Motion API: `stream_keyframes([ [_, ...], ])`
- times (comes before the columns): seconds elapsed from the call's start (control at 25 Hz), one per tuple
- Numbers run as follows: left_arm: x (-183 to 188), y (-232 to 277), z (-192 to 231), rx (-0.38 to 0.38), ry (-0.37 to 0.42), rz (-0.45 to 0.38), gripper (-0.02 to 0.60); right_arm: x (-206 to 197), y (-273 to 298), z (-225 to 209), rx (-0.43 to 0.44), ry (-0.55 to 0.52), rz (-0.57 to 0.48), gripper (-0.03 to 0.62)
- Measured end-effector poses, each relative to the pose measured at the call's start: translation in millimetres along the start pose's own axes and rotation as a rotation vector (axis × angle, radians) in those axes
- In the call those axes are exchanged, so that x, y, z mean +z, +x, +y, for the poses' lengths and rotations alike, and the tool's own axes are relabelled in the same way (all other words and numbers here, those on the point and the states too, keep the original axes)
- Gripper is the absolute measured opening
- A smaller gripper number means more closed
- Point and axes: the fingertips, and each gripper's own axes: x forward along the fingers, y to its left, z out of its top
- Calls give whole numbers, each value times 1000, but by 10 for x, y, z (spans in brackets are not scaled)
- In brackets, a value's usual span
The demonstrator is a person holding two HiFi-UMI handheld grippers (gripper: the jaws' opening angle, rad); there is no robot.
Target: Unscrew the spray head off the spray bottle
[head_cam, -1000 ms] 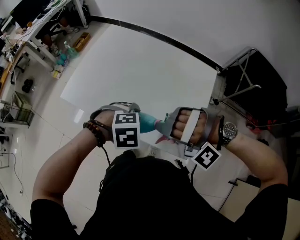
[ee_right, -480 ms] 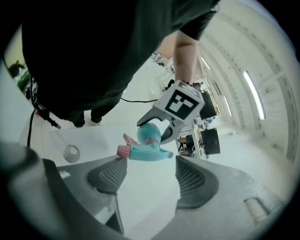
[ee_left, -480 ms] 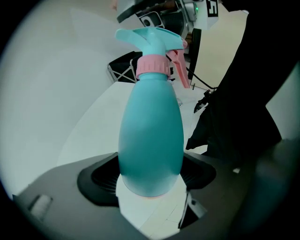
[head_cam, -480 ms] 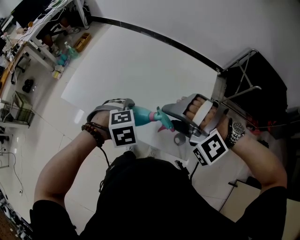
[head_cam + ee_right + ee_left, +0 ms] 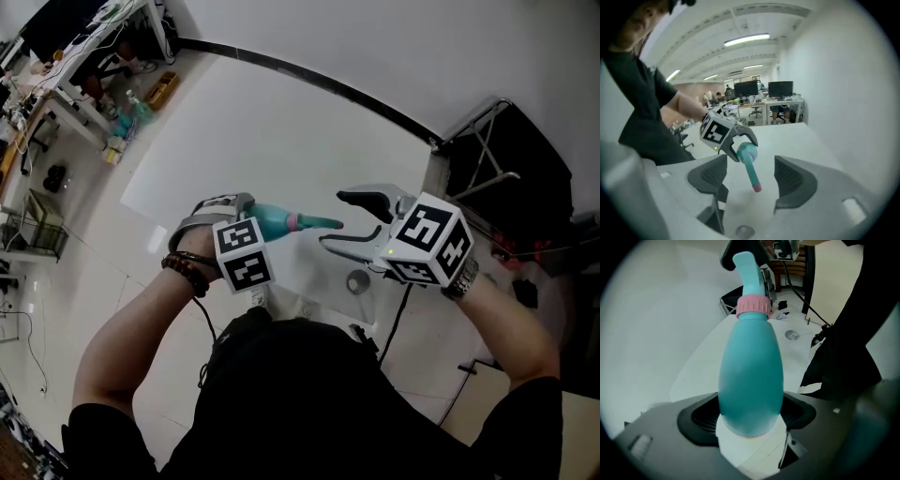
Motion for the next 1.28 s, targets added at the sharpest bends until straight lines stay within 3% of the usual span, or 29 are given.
stream_keyframes([
  [0.16,-38,-20,130,80,1,27,414,14,-69,-248,1,446,-101,304],
  [0.24,-71,-25,198,119,-1,40,414,27,-149,-323,22,611,-161,304],
  [0.32,-108,-32,261,161,0,49,414,66,-202,-271,101,778,-211,299],
  [0.4,-140,-44,324,207,5,59,414,169,-216,-139,240,951,-285,298],
  [0.52,-134,-64,411,262,12,74,414,126,-139,1,364,1110,-333,295],
  [0.76,-82,-133,634,408,32,40,414,-39,236,-8,443,1485,-489,279],
  [0.96,85,-219,632,476,48,7,414,-32,306,-108,503,1655,-669,279],
  [1.28,138,-260,601,527,88,2,414,-114,490,-135,494,1694,-653,270],
])
